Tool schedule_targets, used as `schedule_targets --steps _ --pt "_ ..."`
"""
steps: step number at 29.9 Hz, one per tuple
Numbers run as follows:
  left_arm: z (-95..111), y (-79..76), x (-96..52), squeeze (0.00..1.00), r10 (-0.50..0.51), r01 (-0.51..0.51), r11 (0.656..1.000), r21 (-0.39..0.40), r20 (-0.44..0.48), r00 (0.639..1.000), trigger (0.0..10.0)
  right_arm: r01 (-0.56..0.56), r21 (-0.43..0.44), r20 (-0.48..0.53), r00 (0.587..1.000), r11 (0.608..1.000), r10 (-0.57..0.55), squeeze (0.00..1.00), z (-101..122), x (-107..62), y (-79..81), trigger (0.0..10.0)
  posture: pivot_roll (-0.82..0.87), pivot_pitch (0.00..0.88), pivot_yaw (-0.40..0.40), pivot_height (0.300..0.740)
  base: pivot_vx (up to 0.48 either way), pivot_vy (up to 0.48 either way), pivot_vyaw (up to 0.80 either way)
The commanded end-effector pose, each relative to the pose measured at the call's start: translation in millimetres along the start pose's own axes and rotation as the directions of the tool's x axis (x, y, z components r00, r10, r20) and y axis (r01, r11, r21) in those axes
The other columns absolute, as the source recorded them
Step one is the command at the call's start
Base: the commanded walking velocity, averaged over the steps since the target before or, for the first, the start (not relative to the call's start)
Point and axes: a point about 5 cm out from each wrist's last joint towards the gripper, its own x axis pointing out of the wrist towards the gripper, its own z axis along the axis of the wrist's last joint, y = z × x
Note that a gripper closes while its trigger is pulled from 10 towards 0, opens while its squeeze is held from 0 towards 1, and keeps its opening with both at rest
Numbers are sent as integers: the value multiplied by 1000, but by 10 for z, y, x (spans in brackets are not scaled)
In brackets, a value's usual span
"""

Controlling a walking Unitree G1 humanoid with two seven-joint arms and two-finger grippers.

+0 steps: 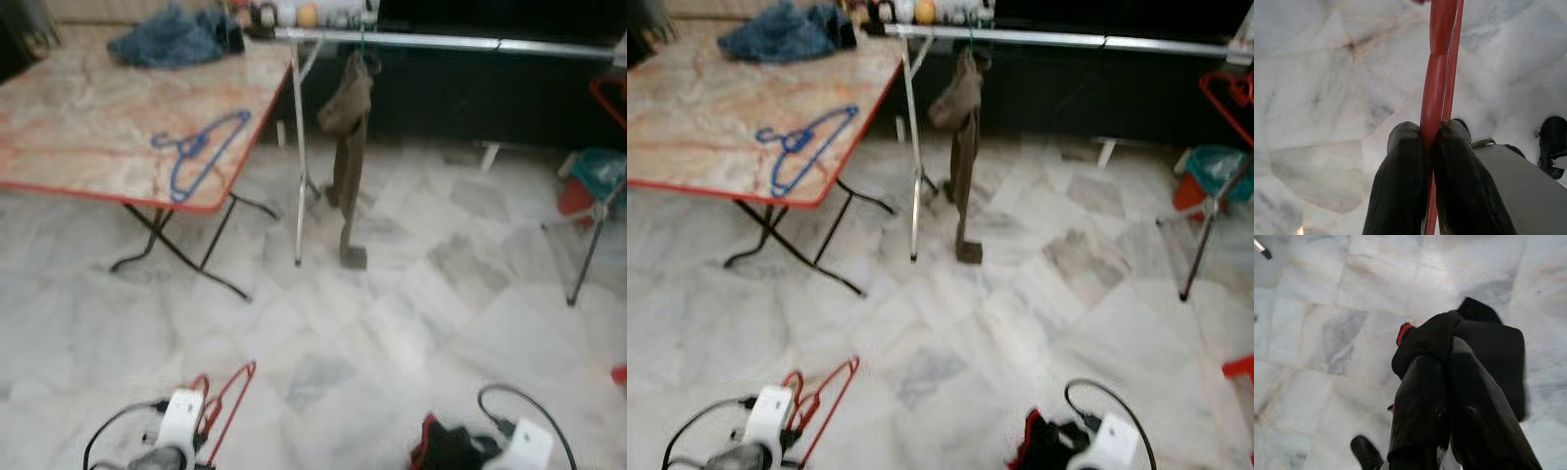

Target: Hang hanger

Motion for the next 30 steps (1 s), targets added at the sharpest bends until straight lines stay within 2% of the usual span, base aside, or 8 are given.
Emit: schedule_targets --steps 1,24,30 --pt "-45 -26 -2 0 -8 9 1000 15 -20 1000 10000 9 -11 2 1000 1000 -9 0 0 -9 -47 10000 -5 67 23 740 0 270 0" --pt "-36 -25 -3 0 -16 16 1000 17 -14 1000 10000 0 -10 19 1000 1000 0 0 50 7 -17 10000 0 66 25 740 0 262 0" --pt "-29 -28 -1 0 -18 18 1000 19 -12 1000 10000 0 -7 19 1000 1000 1 0 46 6 -17 10000 1 64 23 740 0 0 0"
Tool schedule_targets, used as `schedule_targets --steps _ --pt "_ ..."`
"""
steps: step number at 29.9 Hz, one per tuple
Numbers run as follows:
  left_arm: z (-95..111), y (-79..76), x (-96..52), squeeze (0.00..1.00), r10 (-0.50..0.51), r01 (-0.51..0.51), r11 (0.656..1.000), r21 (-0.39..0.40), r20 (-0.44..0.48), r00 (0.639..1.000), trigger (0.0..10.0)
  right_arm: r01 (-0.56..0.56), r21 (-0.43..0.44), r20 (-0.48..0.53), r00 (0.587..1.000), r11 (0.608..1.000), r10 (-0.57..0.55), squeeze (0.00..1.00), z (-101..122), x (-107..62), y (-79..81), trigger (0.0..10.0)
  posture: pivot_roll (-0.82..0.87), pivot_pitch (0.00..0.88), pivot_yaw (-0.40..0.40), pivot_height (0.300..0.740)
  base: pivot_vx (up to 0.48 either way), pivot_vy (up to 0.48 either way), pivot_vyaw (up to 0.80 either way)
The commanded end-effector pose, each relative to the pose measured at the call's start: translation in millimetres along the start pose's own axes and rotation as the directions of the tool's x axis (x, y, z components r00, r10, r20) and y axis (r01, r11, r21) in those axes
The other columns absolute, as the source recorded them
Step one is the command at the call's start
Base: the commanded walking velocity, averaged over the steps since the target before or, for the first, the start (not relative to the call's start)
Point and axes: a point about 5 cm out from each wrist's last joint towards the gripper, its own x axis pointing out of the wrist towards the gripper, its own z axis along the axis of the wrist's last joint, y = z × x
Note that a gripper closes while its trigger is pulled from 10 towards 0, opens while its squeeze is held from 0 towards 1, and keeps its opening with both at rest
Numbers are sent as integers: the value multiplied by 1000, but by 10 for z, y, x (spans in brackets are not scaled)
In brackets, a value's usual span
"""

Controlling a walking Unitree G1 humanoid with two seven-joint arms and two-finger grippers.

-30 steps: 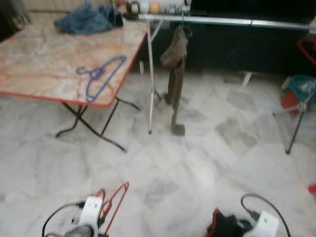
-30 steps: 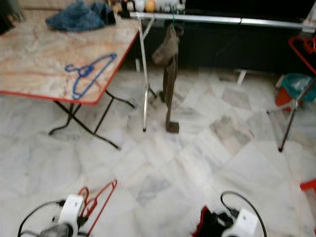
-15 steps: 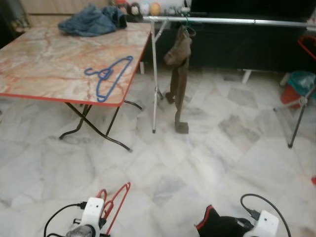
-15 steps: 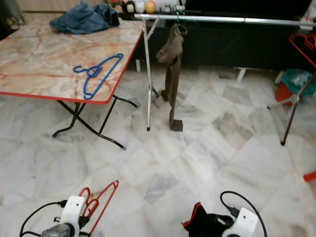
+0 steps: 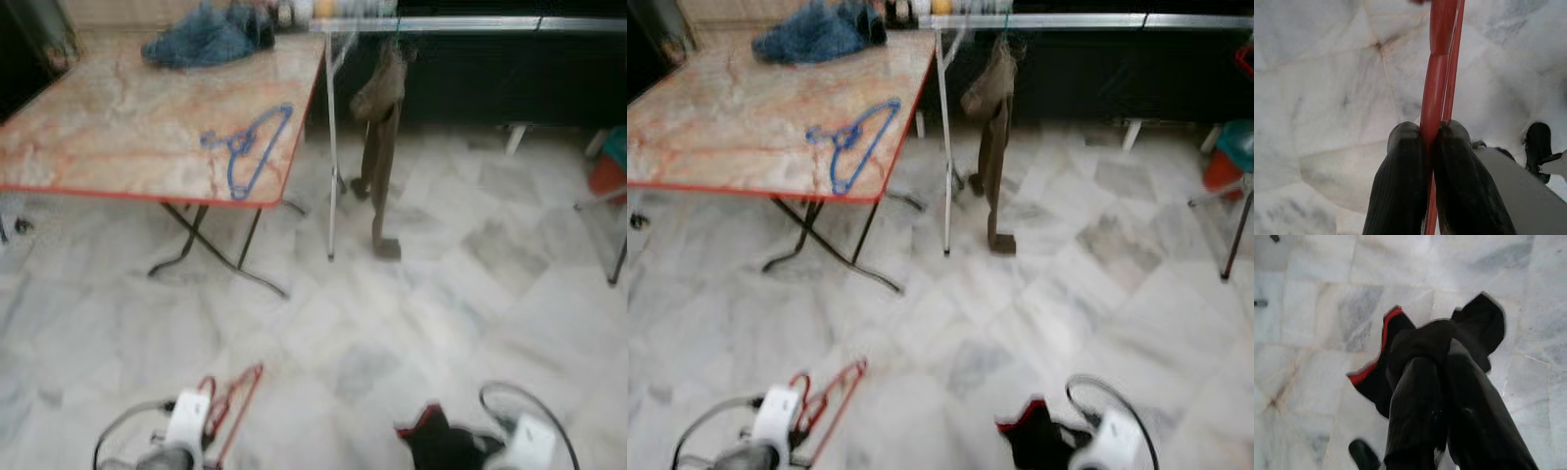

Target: Hang hanger

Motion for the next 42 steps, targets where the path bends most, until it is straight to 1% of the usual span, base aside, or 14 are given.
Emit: schedule_targets --steps 1,13,15,19,29,38,42 --pt "-71 47 -21 0 8 -7 1000 17 -26 1000 10000 -5 5 19 1000 1000 5 0 33 8 22 10000 1 64 23 740 0 0 0" --pt "-85 58 -26 0 6 -5 1000 28 -29 1000 10000 -12 8 20 1000 1000 12 0 10 3 48 10000 7 40 28 740 0 256 0" --pt "-97 85 -34 0 14 -13 999 30 -33 999 10000 -14 10 20 1000 1000 14 0 4 3 61 10000 7 18 30 740 0 261 0" --pt "-102 97 -38 0 15 -14 999 34 -35 999 10000 -15 14 19 1000 1000 14 0 -2 2 66 10000 6 1 32 740 0 263 0" --pt "-106 95 -40 0 5 -3 999 48 -34 999 10000 -12 19 16 1000 1000 11 0 -22 -4 58 10000 7 0 32 740 0 287 0" --pt "-79 87 -31 0 5 -4 999 53 -30 1000 10000 -16 22 18 1000 1000 15 0 -20 -1 79 10000 5 0 36 740 0 0 0" --pt "-68 90 -28 0 12 -10 999 45 -30 999 10000 -21 29 25 999 999 21 0 0 8 116 10000 9 6 41 740 0 291 0"
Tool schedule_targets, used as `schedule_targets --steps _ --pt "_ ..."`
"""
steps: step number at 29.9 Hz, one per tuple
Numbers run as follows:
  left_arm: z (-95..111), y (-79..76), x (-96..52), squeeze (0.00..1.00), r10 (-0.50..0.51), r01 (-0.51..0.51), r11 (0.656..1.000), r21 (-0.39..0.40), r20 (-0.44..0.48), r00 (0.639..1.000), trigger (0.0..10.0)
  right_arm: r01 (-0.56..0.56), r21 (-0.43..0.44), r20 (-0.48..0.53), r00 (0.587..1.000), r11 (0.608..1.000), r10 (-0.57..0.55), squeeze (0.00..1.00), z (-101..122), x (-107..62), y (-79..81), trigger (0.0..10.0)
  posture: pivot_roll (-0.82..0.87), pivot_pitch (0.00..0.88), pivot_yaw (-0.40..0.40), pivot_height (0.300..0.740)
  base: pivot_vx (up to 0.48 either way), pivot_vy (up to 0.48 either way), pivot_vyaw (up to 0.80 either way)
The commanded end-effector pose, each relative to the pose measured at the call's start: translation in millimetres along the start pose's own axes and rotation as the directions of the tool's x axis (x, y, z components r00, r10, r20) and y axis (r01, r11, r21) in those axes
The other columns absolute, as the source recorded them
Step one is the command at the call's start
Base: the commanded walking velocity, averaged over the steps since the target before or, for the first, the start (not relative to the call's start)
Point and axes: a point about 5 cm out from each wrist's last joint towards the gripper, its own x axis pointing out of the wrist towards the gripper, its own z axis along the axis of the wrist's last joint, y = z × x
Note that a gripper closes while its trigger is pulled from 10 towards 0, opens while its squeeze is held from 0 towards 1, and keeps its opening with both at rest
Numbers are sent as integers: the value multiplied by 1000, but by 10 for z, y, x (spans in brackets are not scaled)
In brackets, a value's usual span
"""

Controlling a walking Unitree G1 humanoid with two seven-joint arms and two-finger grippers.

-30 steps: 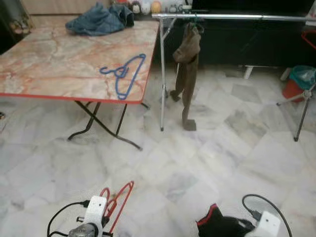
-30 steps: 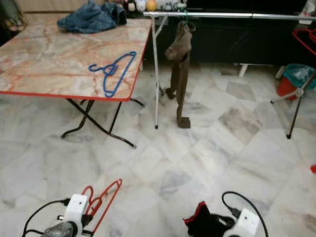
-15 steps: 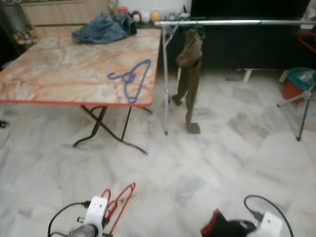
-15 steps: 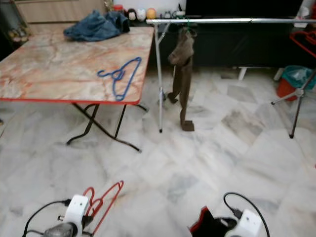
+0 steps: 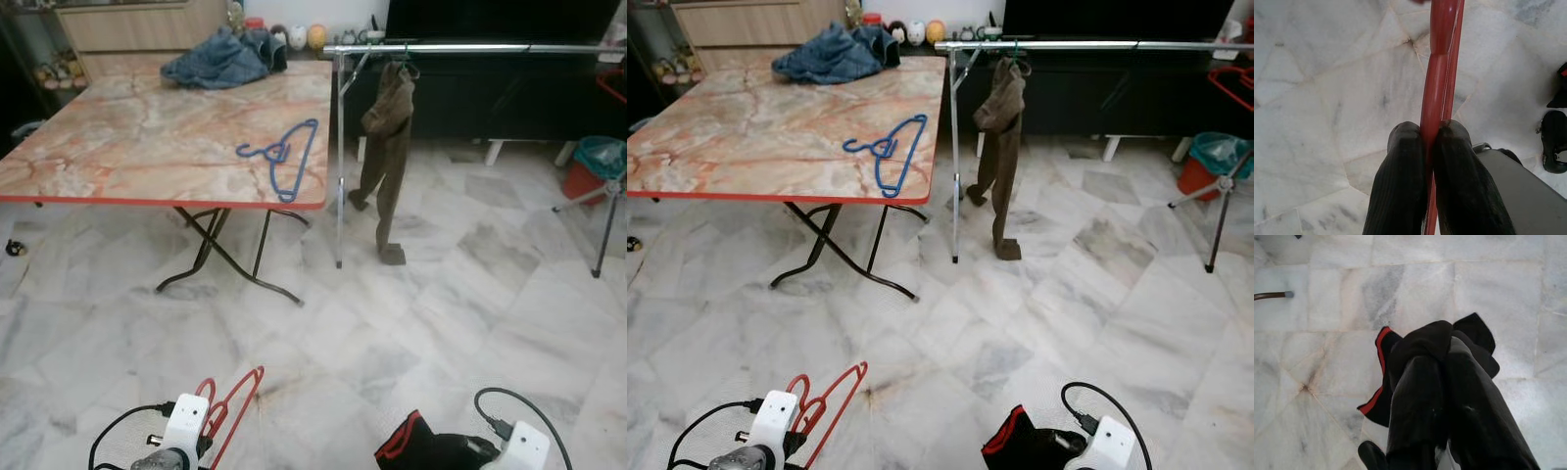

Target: Hang hanger

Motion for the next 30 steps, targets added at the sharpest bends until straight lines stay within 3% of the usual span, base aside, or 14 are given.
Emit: schedule_targets --steps 1,30 --pt "-1 33 -3 0 13 -13 1000 4 -10 1000 10000 -7 11 28 1000 1000 7 0 69 22 48 10000 10 8 41 740 0 292 0" --pt "5 12 1 0 6 -6 1000 3 -7 1000 10000 -14 16 34 999 1000 14 0 83 30 84 10000 13 37 41 740 0 316 0"
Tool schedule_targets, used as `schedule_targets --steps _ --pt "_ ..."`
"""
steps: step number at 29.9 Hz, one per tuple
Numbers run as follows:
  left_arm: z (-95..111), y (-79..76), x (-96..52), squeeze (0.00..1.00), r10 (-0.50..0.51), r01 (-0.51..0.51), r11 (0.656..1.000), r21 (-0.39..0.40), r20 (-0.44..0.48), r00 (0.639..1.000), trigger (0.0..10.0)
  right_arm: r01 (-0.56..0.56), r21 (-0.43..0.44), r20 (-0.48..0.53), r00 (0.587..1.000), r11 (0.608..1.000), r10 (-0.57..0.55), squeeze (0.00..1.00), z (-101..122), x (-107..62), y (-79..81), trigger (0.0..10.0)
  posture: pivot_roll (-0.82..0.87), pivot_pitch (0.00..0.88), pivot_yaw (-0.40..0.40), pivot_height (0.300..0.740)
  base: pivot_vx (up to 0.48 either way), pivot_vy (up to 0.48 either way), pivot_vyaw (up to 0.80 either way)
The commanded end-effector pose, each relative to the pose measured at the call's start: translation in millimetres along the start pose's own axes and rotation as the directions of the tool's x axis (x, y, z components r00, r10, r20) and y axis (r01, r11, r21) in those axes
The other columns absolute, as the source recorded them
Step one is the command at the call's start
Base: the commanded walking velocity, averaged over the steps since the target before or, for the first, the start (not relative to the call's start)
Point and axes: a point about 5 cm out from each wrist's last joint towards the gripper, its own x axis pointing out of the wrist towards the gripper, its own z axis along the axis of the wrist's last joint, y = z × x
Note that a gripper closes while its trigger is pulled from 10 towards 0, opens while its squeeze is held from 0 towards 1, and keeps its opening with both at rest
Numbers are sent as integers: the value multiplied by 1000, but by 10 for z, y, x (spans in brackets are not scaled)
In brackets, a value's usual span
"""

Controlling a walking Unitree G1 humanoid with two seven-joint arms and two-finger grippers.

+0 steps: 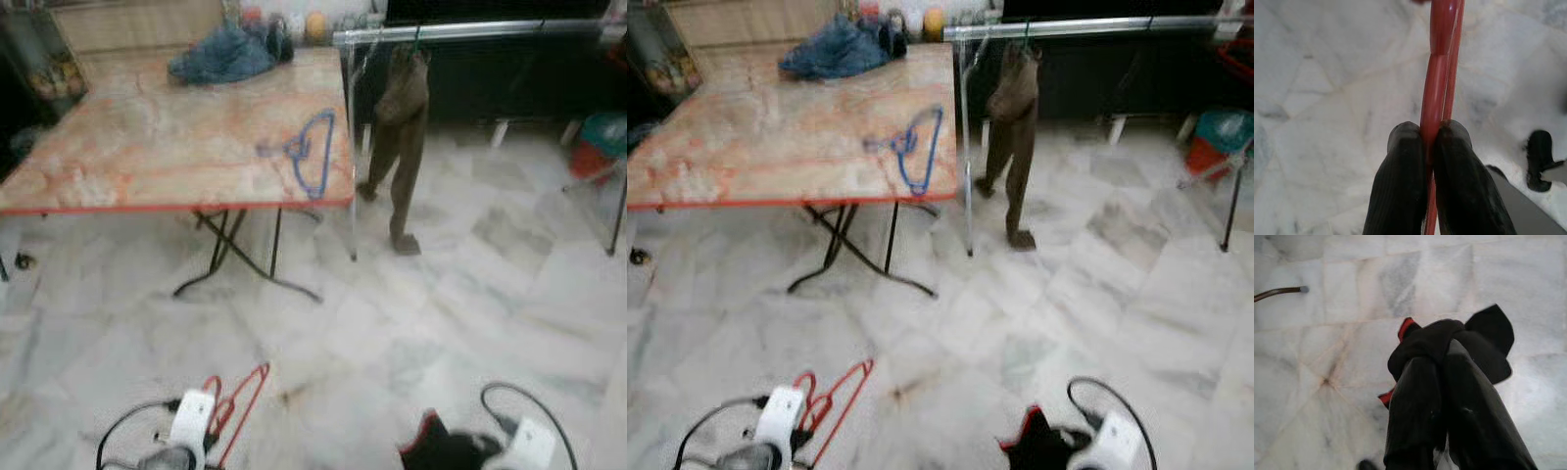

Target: Hang hanger

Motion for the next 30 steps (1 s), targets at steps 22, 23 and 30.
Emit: schedule_targets --steps 22,23,30 --pt "-177 79 -52 0 21 -21 1000 2 -53 998 10000 -23 9 20 1000 1000 23 0 25 15 96 10000 14 42 43 740 0 313 0" --pt "-173 77 -50 0 20 -20 1000 2 -52 998 10000 -23 8 21 1000 1000 23 0 28 16 97 10000 14 43 43 740 0 315 0" --pt "-157 82 -47 0 20 -20 1000 0 -48 999 10000 -25 9 25 999 1000 25 0 38 19 107 10000 16 44 43 740 0 314 0"
